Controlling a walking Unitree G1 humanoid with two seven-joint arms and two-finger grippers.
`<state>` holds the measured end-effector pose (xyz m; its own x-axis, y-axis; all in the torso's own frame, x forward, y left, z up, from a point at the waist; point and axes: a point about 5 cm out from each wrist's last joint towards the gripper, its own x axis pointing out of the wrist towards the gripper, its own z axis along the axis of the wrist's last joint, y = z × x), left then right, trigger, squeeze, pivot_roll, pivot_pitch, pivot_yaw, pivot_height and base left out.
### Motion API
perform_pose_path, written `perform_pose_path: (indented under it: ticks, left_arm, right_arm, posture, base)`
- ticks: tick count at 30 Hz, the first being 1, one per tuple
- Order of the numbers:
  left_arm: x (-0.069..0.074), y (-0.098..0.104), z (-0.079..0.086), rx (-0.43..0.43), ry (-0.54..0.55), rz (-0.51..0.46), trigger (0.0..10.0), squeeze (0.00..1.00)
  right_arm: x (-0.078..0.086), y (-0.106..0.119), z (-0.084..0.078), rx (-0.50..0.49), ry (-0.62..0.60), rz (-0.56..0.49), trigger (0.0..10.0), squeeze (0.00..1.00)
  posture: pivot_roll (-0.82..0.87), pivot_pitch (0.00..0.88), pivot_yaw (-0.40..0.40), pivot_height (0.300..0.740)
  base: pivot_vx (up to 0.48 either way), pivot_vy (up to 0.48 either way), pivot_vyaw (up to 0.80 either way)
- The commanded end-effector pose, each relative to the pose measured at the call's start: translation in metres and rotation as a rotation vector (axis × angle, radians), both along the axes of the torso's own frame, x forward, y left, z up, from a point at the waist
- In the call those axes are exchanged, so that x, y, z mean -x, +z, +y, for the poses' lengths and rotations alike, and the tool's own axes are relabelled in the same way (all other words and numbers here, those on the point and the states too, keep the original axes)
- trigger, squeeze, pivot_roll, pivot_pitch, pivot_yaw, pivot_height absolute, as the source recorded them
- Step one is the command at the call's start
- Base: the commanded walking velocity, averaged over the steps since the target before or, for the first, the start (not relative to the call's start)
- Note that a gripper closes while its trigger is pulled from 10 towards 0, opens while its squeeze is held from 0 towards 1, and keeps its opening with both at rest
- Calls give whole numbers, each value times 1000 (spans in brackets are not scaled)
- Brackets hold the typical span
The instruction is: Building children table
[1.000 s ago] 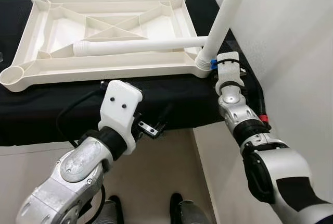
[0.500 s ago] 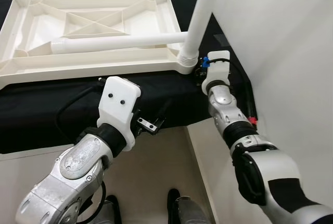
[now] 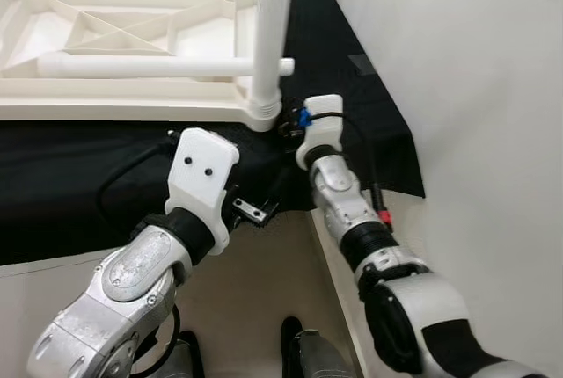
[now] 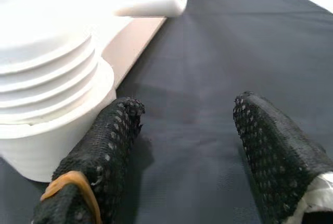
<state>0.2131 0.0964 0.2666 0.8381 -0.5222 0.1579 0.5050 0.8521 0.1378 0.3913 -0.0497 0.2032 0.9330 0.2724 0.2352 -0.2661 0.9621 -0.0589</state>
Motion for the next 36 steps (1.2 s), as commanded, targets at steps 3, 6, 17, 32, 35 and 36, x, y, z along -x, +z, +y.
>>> perform_pose_path:
  ticks: [3, 6, 17, 32, 35, 36]
  left_arm:
    - [1, -2, -1, -4, -9, 4, 10000, 0]
    - [1, -2, 0, -3, -8, 2, 10000, 0]
    - [-1, -4, 1, -9, 1, -2, 10000, 0]
    - [-3, -19, -2, -31, 10, 15, 10000, 0]
    - [-2, -27, -2, -37, 38, 30, 10000, 0]
    - [-2, -28, -1, -37, 43, 33, 10000, 0]
  right_arm:
    - [8, -8, 16, 17, 75, 0, 10000, 0]
    - [8, -8, 14, 17, 74, -1, 10000, 0]
    - [1, -6, -9, 58, -16, 1, 10000, 0]
    - [-17, 24, -116, -36, -79, 19, 10000, 0]
    - [-16, 27, -122, -69, 73, 39, 10000, 0]
    - [-15, 28, -123, -68, 87, 38, 10000, 0]
  posture:
    - [108, 371, -101, 740]
    - [107, 366, -103, 740]
    - [104, 326, -110, 740]
    - [93, 261, -106, 740]
    - [95, 250, -109, 740]
    - [95, 250, -109, 740]
  base:
    - [0, 0, 0]
    - [0, 0, 0]
    - [0, 0, 0]
    - [0, 0, 0]
    - [0, 0, 0]
    - [0, 0, 0]
